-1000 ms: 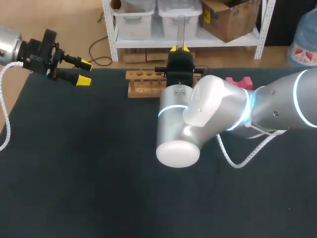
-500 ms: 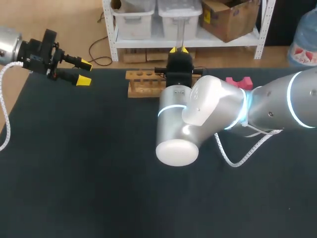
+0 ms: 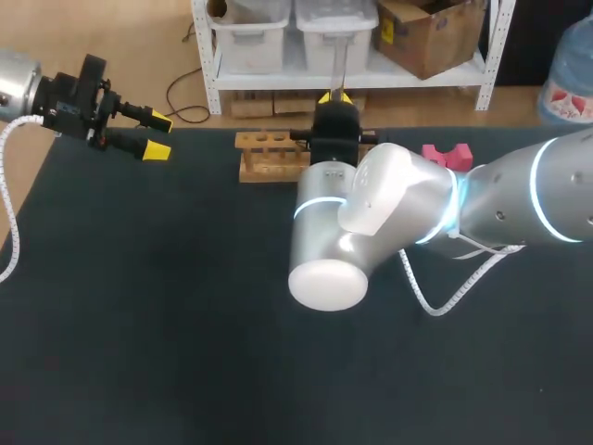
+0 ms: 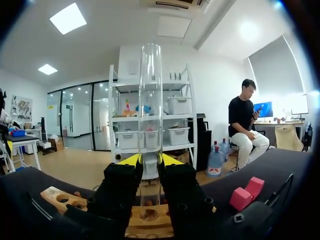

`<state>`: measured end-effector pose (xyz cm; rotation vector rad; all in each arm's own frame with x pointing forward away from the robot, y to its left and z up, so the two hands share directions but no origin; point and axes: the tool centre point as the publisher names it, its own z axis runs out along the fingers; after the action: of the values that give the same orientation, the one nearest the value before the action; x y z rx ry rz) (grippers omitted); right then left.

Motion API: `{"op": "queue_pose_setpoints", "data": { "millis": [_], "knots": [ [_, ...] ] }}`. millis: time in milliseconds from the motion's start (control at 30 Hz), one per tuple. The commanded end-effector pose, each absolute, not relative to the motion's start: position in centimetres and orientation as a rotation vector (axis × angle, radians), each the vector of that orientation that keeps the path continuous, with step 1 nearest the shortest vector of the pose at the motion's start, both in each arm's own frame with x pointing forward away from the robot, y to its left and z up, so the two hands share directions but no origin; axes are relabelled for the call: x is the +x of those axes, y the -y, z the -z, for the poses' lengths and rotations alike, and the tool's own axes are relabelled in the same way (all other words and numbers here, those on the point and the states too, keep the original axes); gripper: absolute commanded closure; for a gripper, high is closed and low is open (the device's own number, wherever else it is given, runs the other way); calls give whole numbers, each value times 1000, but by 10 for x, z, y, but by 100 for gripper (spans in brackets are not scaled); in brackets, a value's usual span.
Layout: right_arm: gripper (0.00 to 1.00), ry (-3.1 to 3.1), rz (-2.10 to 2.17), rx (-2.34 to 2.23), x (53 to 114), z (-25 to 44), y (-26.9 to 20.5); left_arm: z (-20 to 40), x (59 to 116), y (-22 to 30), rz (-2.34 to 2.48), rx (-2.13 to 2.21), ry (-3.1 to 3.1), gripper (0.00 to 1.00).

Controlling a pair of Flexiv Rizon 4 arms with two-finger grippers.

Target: Grasp the test tube, adjust it, and insert it.

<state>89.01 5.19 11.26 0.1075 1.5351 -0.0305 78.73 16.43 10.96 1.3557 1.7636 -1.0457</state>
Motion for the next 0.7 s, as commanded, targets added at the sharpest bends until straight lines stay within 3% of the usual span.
{"op": "queue_pose_setpoints", "data": {
  "millis": [33,700],
  "knots": [
    [100,-1544,28,113,893,-106,-52,-109,788,-165,1046,1357,-1760,0],
    [100,-1602,42,132,884,-83,-57,-109,788,-165,1046,1357,-1760,0]
  ]
}}
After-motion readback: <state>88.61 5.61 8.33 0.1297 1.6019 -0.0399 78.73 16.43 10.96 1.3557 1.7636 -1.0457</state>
